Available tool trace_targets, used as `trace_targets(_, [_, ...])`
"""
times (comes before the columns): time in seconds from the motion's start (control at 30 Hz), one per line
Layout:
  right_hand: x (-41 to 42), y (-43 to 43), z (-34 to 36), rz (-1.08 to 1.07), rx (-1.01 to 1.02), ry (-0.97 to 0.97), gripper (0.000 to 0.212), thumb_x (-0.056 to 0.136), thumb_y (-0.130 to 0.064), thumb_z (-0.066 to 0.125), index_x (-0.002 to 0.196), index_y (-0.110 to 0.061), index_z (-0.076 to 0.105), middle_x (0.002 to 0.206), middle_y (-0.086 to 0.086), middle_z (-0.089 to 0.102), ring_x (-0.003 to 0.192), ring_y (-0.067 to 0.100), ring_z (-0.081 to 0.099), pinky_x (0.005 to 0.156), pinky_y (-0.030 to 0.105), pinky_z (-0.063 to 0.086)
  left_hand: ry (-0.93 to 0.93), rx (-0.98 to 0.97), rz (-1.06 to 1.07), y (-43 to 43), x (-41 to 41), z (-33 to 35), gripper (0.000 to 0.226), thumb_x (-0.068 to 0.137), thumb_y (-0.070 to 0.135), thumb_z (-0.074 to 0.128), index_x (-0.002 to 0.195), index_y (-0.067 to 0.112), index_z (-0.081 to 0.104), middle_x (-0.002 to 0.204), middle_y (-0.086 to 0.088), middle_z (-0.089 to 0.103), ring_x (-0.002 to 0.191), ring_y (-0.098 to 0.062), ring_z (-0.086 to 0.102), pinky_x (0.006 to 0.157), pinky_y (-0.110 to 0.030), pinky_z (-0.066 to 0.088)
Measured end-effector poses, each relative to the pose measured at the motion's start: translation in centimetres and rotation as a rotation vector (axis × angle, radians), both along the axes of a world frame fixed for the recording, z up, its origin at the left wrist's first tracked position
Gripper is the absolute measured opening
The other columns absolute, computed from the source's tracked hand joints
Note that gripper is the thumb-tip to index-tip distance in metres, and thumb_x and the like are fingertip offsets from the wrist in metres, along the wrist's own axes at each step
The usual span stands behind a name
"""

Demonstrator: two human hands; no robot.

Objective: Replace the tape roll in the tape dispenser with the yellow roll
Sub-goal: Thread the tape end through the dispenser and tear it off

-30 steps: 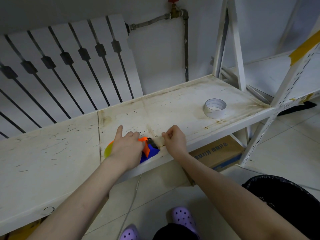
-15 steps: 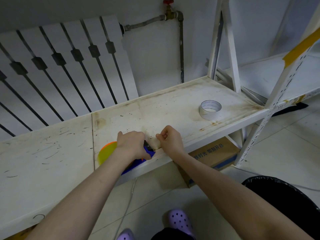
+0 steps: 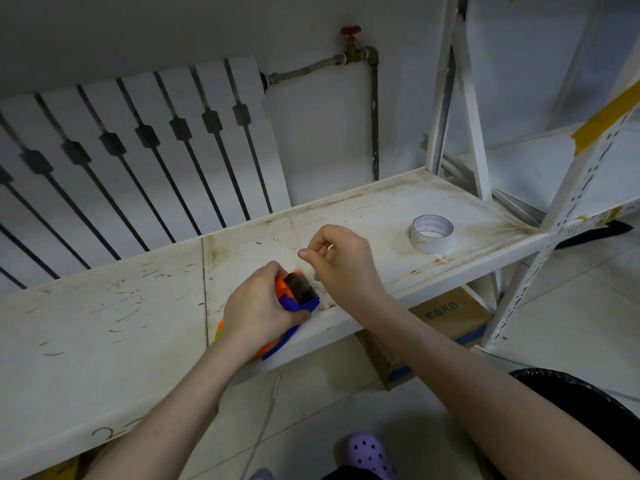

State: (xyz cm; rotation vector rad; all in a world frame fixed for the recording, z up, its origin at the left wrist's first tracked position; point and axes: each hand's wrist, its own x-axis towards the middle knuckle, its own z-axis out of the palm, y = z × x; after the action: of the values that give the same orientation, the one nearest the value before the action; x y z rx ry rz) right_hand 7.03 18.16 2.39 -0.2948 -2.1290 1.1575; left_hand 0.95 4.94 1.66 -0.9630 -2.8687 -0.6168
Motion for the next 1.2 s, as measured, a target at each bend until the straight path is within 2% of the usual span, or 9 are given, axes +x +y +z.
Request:
trace_targets(0.13, [-0.2,-0.3,1.1,-0.011,0.103,0.032,0.015,0.083,-0.018,0.067,0.074,-0.01,0.058,0.074,0.004,0.06,0.064,0.02,0.059,0.062,0.032,0.051,-0.037,0.122,0.036,-0.4,0.3,0.4,0.056,0.054,0.047,0.081,0.094,0.028,0.046,0.092,0.008,0.058,0.079,-0.015,0.052,0.059,-0.025,0.041])
trace_targets(0.2, [-0.1,0.1,0.8,-0.032,0.083,0.006,0.016,0.084,-0.022,0.066,0.074,-0.013,0.057,0.074,0.001,0.06,0.065,0.019,0.061,0.063,0.035,0.053,-0.045,0.183,0.036,-0.8,0.6,0.3,0.054,0.055,0.044,0.082,0.093,0.029,0.046,0.091,0.008,0.057,0.079,-0.013,0.051,0.056,-0.018,0.036])
trace_targets(0.3, [-0.1,0.6,0.2,-0.042,0.012,-0.039,0.015,0.084,-0.026,0.066,0.077,-0.016,0.057,0.076,-0.002,0.061,0.062,0.016,0.064,0.065,0.037,0.056,-0.068,0.251,0.02,-1.2,1.0,0.2,0.055,0.058,0.04,0.083,0.095,0.031,0.044,0.094,0.012,0.055,0.083,-0.011,0.05,0.058,-0.011,0.032])
trace_targets(0.53, [-0.6,0.9,0.0,-0.007,-0.117,-0.085,0.017,0.082,-0.031,0.068,0.078,-0.017,0.058,0.079,-0.004,0.062,0.05,0.007,0.065,0.061,0.026,0.055,-0.136,0.357,0.004,-1.7,1.2,0.0,0.057,0.061,0.033,0.084,0.1,0.032,0.042,0.101,0.015,0.051,0.092,-0.007,0.047,0.062,-0.009,0.032])
trace_targets(0.6, [-0.8,1.0,0.1,0.013,-0.154,-0.094,0.018,0.082,-0.03,0.068,0.078,-0.016,0.059,0.077,-0.005,0.062,0.048,0.005,0.065,0.06,0.019,0.052,-0.147,0.385,0.007,-1.7,1.3,0.0,0.058,0.062,0.031,0.084,0.102,0.031,0.042,0.101,0.016,0.05,0.093,-0.006,0.046,0.062,-0.008,0.031])
trace_targets(0.7, [-0.9,1.0,0.1,0.038,-0.233,-0.111,0.019,0.081,-0.03,0.069,0.078,-0.014,0.059,0.075,-0.004,0.062,0.046,0.004,0.064,0.047,0.009,0.043,-0.149,0.422,0.007,-1.7,1.4,0.0,0.057,0.062,0.032,0.083,0.101,0.032,0.041,0.092,0.024,0.046,0.081,0.001,0.045,0.061,-0.008,0.031])
trace_targets(0.8, [-1.0,0.9,-0.1,0.056,-0.315,-0.16,0.023,0.081,-0.03,0.069,0.082,-0.009,0.06,0.07,-0.002,0.062,0.047,0.005,0.064,0.044,0.013,0.042,-0.169,0.459,0.001,-2.0,1.3,-0.2,0.056,0.062,0.031,0.084,0.1,0.031,0.043,0.089,0.028,0.044,0.079,0.009,0.044,0.061,-0.009,0.032])
trace_targets(0.93, [-1.1,0.4,-0.6,0.092,-0.366,-0.203,0.025,0.082,-0.029,0.068,0.083,-0.006,0.059,0.065,0.002,0.063,0.045,0.004,0.062,0.046,0.021,0.046,-0.187,0.505,-0.003,-2.3,1.1,-0.5,0.056,0.06,0.029,0.085,0.101,0.029,0.046,0.096,0.018,0.052,0.082,0.004,0.049,0.063,-0.01,0.035])
trace_targets(1.2, [-1.8,-0.9,-2.3,0.112,-0.347,-0.301,0.027,0.088,-0.029,0.06,0.087,-0.002,0.061,0.062,-0.001,0.061,0.047,0.007,0.058,0.047,0.02,0.045,-0.2,0.57,-0.028,-2.6,0.6,-1.3,0.058,0.057,0.027,0.086,0.102,0.028,0.049,0.097,0.017,0.057,0.089,-0.006,0.057,0.07,-0.015,0.043])
